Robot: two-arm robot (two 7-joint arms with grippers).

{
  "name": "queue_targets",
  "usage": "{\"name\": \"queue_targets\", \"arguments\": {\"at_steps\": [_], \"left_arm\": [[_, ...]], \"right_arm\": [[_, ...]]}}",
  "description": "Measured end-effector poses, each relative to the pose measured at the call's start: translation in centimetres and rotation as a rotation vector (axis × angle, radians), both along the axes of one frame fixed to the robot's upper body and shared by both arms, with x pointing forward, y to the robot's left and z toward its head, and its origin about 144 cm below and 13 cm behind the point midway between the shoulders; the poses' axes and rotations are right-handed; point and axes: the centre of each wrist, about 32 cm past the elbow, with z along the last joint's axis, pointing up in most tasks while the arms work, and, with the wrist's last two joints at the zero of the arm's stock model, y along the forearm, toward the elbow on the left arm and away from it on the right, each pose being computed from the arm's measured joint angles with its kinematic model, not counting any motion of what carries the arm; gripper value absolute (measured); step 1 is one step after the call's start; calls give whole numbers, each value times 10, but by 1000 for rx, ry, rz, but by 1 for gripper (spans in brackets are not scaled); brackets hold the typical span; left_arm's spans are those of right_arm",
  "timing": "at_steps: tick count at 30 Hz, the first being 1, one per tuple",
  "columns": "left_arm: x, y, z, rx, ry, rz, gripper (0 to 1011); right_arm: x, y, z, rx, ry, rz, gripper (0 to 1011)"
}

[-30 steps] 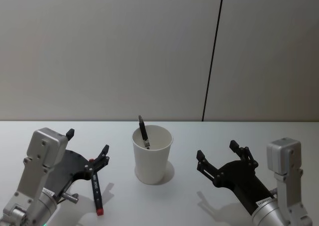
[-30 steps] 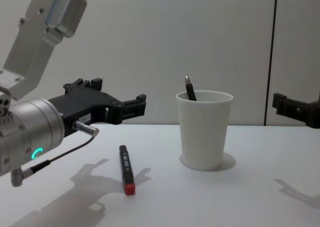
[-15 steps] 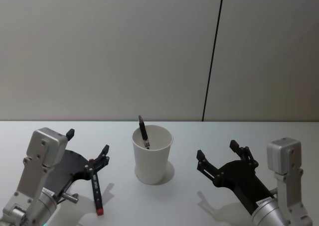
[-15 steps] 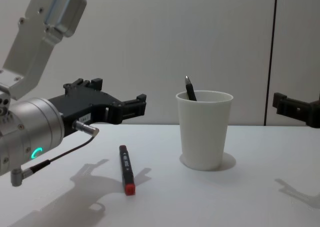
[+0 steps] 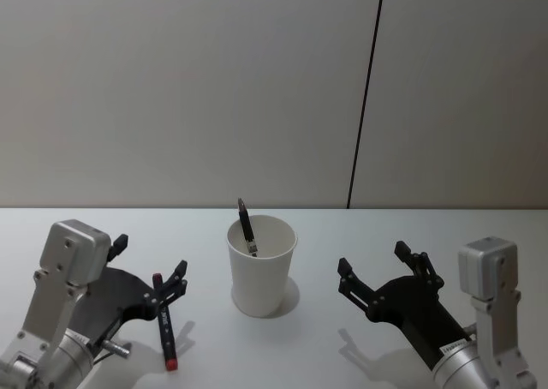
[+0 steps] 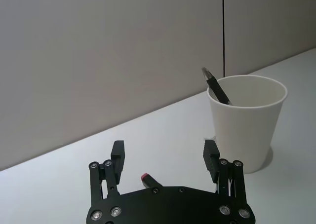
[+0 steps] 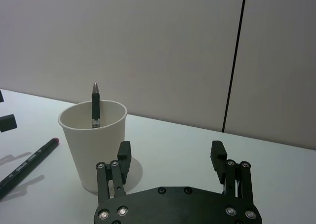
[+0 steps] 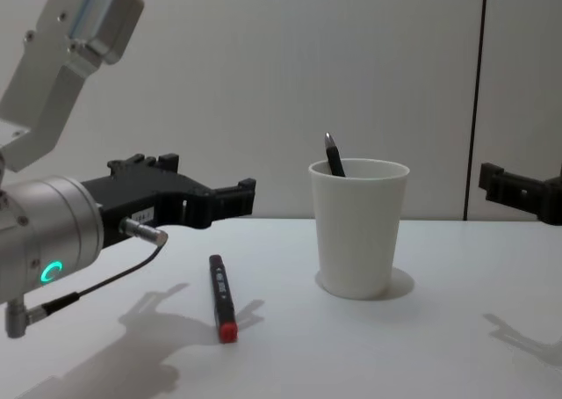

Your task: Place the pen into the pen holder.

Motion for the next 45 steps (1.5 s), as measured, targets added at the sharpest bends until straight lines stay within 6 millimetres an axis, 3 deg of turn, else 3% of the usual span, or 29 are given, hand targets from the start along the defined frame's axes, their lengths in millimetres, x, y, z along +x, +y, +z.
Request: {"name": "queue_targets", "arguments": {"at_steps": [22,45], "left_arm": [[-10,8,12,6,217,-45,1002],[11,9,11,-12,360,-65,1002]], "right_arm": [[0,0,0,0,0,0,1001],[0,0,0,0,0,0,1001]]}}
